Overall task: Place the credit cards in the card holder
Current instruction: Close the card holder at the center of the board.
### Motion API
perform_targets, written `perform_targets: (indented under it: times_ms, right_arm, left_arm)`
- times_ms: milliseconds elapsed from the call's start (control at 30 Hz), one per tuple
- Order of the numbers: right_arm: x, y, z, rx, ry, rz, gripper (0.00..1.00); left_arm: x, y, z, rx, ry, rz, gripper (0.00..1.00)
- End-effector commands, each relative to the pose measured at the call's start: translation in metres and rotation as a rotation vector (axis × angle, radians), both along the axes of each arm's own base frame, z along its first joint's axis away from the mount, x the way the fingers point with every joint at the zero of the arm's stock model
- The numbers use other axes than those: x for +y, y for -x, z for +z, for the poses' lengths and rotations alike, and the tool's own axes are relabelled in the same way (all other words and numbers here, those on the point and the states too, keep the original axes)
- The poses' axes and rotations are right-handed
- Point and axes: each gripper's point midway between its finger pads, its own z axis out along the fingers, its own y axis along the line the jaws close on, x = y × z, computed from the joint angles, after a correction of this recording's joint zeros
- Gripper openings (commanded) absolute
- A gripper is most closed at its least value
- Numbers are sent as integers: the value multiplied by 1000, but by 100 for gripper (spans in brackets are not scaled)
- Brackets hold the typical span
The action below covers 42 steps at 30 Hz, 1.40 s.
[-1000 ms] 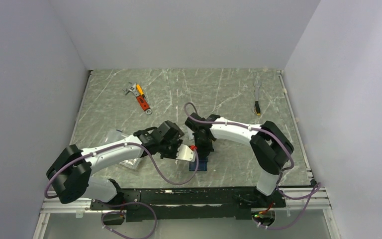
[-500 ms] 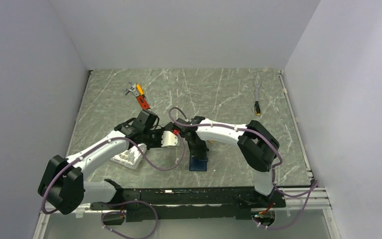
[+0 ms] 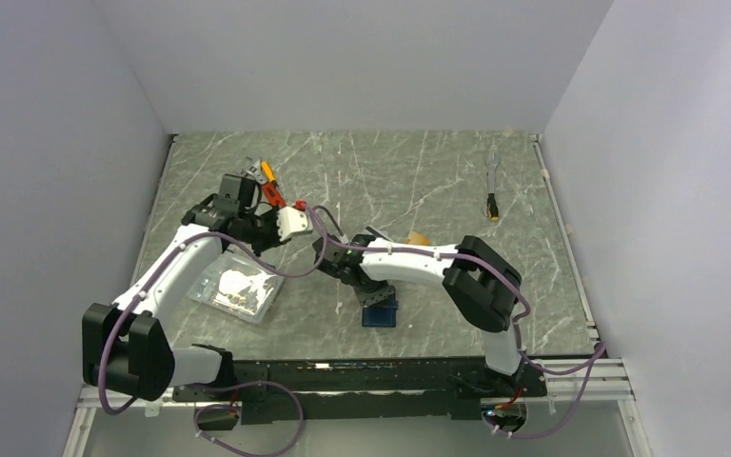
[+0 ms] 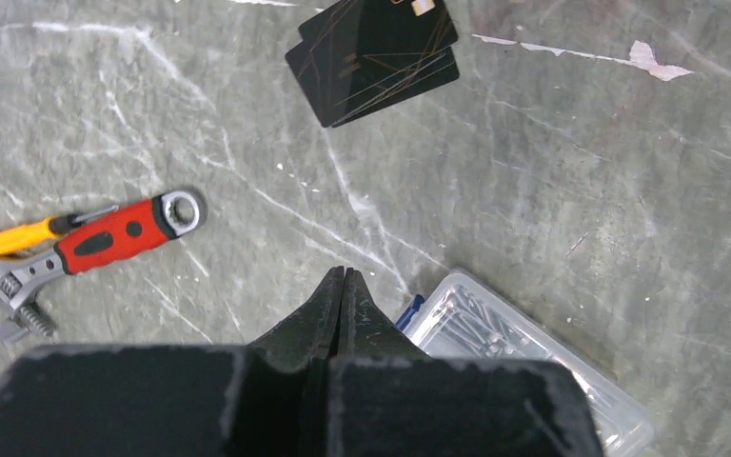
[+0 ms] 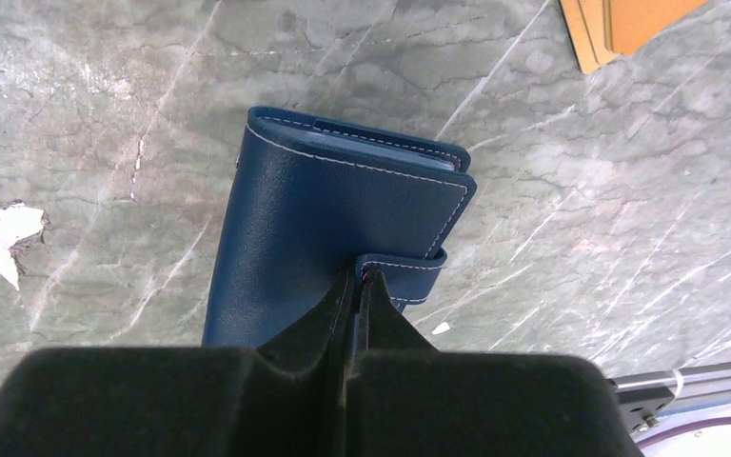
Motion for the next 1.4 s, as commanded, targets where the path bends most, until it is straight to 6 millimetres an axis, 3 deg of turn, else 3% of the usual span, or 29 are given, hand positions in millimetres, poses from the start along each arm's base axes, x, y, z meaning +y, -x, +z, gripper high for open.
perform_targets:
  times_ms: [0, 200, 333, 467, 600, 733, 800, 867, 1033, 1200, 1367]
  right_arm:
    - [-10, 45, -107, 148, 51, -44, 0]
    - [-15, 42, -110, 115, 40, -47, 0]
    - [-14, 40, -110, 93, 17, -43, 0]
    - [-12, 40, -111, 87, -2, -38, 0]
    - [-14, 40, -114, 84, 2, -34, 0]
    - [-14, 40, -114, 81, 4, -27, 4]
    - [-16, 40, -108, 71, -16, -38, 23]
    - [-15, 37, -100, 52, -49, -48, 36]
    - [-3, 21, -76, -16, -83, -48, 51]
    - [3, 10, -58, -59, -89, -32, 54]
    - [11, -3, -19, -127, -139, -35, 51]
  left_arm:
    - [-3, 1, 22, 37, 112, 30, 0]
    - [15, 2, 35, 66, 170, 112, 1]
    - [44, -3, 40, 84, 174, 200, 9]
    - [80, -6, 25, 86, 92, 286, 15]
    - [101, -12, 32, 144, 202, 387, 17]
    - [102, -14, 35, 238, 299, 437, 28]
    - [100, -12, 34, 239, 319, 447, 28]
    - [100, -10, 35, 224, 319, 456, 28]
    - [103, -1, 31, 218, 293, 472, 26]
    - [105, 5, 24, 217, 268, 481, 25]
    - [107, 5, 26, 202, 258, 481, 25]
